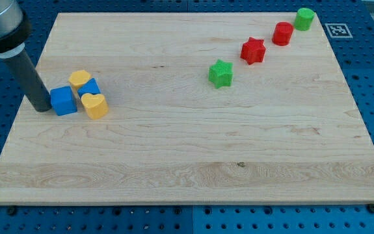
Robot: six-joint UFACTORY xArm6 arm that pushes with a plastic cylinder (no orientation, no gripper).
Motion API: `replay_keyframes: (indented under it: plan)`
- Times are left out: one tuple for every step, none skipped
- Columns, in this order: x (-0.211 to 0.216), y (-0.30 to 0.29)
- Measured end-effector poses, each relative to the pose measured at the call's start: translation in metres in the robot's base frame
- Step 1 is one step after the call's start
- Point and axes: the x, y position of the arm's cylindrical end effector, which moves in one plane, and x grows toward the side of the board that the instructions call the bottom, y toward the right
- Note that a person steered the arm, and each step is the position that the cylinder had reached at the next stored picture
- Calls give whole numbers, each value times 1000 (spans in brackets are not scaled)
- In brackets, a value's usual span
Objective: Place your arm to the center
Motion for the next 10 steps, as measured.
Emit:
replay_keyframes:
  plan:
    - [65,48]
    - [111,146]
    - [102,284]
    - [65,322]
    - [63,322]
    - [63,322]
    - [52,308]
    - [8,286]
    - [-63,269]
    - [-111,270]
